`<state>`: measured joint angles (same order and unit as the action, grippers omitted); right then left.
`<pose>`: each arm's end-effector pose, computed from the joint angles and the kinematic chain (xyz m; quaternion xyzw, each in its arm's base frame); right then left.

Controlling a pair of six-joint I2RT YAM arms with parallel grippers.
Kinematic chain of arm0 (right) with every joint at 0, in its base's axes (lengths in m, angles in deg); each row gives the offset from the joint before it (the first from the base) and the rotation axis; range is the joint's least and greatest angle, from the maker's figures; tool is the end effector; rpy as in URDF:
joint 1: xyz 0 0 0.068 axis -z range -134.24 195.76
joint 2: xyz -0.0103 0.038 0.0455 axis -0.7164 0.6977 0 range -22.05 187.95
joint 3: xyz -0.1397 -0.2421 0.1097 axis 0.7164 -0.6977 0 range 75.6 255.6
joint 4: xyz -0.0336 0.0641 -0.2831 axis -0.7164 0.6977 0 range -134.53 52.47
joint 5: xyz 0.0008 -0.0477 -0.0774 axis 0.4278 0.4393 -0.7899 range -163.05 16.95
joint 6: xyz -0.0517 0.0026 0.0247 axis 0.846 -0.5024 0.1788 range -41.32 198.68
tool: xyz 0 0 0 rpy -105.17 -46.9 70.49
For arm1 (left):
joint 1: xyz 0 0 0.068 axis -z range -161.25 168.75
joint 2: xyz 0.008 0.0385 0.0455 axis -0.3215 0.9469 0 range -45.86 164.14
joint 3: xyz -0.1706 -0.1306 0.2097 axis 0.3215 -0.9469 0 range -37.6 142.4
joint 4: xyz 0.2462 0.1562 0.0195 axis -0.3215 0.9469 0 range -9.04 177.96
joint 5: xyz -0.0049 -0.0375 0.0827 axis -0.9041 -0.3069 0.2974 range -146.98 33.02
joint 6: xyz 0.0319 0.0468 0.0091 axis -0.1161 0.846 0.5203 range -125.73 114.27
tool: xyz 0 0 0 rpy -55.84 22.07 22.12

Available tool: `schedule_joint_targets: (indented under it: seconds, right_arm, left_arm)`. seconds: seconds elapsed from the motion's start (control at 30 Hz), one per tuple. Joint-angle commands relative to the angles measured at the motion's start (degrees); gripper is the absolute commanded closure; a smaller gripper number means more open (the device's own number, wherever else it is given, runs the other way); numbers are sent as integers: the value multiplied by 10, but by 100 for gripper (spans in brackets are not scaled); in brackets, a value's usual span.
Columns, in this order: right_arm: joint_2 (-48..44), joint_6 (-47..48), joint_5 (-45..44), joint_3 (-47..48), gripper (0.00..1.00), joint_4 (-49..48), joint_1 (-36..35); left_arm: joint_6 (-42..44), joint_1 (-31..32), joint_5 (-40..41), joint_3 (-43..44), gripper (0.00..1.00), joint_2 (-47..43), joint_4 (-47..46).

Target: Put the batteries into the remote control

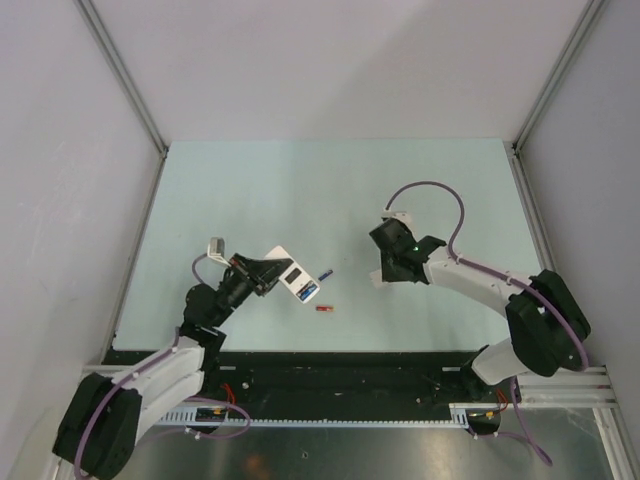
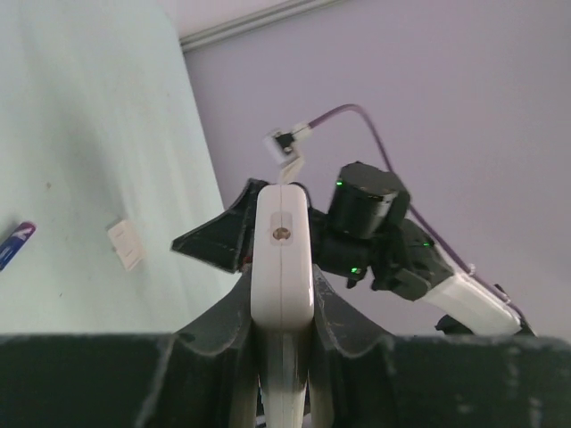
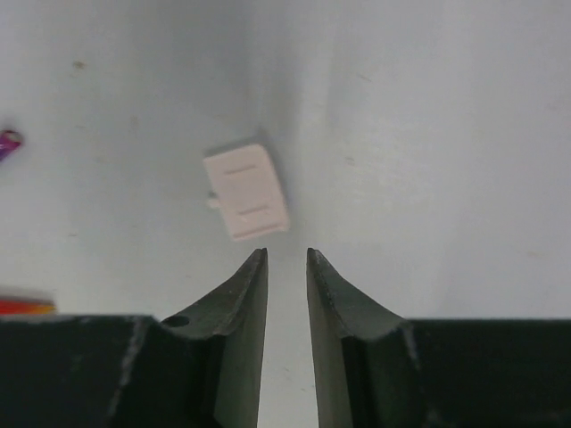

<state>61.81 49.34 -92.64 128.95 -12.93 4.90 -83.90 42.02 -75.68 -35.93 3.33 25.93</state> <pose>0.2441 0.1931 0.2156 -0.0551 0.9557 0.0015 0.2892 0.1530 -0.0801 0.1852 -0.1915 0.6335 -0.6421 0.3868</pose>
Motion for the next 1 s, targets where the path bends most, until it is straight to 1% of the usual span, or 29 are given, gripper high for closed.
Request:
schedule_joint_targets:
  seconds: [0.0, 0.13, 0.23, 0.3, 0.33, 0.37, 0.5, 0.67, 0.97]
  right_arm:
    - [24, 32, 125, 2, 71, -108, 15]
    - [47, 34, 127, 1, 72, -123, 32]
    - [60, 46, 105, 1, 73, -124, 39]
    - [70, 50, 105, 1, 76, -123, 48]
    - [73, 52, 110, 1, 79, -126, 51]
    - [75, 54, 116, 1, 80, -129, 53]
    - [82, 59, 138, 2, 83, -145, 53]
    - [103, 57, 148, 0, 83, -145, 64]
    - [97, 60, 170, -14, 80, -152, 89]
  left_arm:
    - [-21, -29, -48, -91, 100, -41, -3]
    - [-19, -31, -49, -90, 100, -67, 26]
    - [-14, -31, -49, -85, 100, -74, 40]
    - [-12, -31, -47, -82, 100, -71, 42]
    - [-11, -31, -47, -82, 100, -69, 44]
    - [-10, -31, -47, -80, 100, -67, 44]
    - [-8, -31, -44, -81, 100, -59, 45]
    - [-5, -31, -44, -78, 100, -52, 46]
    - [3, -31, -44, -69, 100, -29, 48]
